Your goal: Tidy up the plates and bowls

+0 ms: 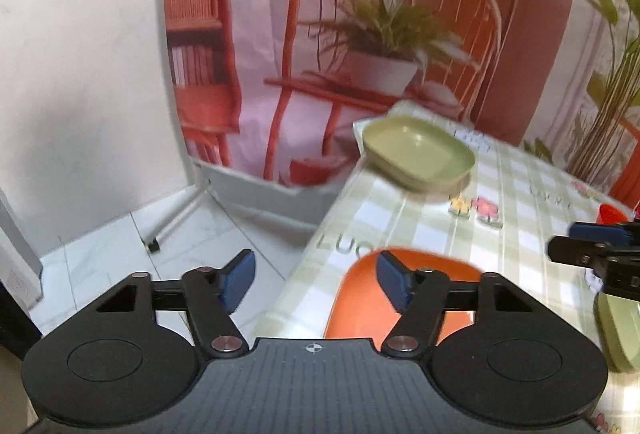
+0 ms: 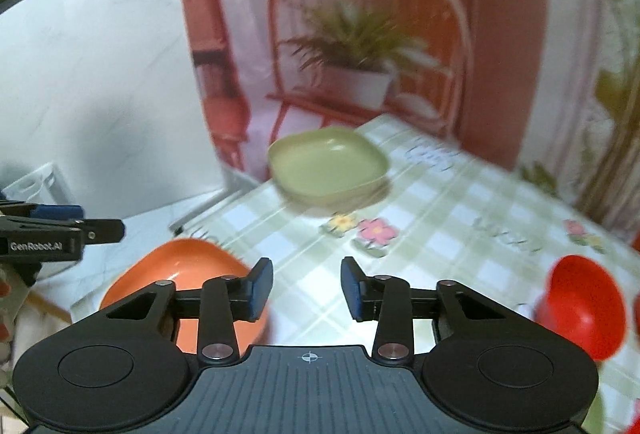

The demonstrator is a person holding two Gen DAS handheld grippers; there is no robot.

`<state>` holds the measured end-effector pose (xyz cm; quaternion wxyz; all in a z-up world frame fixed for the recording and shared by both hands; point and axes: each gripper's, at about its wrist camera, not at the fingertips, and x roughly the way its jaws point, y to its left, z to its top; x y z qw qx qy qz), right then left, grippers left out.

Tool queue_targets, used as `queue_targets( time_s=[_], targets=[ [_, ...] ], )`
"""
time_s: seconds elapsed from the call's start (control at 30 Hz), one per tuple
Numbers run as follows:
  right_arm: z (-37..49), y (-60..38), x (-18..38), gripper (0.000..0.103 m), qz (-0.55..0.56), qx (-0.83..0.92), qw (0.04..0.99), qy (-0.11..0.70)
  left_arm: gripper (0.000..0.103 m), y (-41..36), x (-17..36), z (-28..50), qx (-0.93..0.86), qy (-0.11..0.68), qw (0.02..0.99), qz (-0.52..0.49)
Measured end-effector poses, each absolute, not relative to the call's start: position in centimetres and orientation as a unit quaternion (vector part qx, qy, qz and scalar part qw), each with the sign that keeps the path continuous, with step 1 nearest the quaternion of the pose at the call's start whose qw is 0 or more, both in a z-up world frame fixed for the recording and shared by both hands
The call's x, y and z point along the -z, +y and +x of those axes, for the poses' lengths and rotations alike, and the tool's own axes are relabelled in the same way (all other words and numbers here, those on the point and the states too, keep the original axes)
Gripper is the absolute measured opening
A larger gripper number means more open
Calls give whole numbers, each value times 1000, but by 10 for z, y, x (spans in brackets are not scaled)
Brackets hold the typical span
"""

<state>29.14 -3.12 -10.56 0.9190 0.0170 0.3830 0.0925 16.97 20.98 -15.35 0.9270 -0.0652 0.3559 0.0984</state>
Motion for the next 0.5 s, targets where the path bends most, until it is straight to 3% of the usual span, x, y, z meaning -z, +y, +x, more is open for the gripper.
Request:
queue_targets(
  time_s=[0.23,0.33,0.37,0.5],
  targets=[
    [307,-17,139,31,18,-120,898,422,63,212,188,168,-110,401,902,-116],
    [310,-16,151,21,25,-122,891,437,60,210,195,167,-110,408,897,-127],
    [309,-17,153,15,27,-122,889,441,54,209,197,167,-108,411,896,-129],
    [305,-18,156,7,36,-132,887,440,26,205,201,160,-108,418,891,-141]
  ],
)
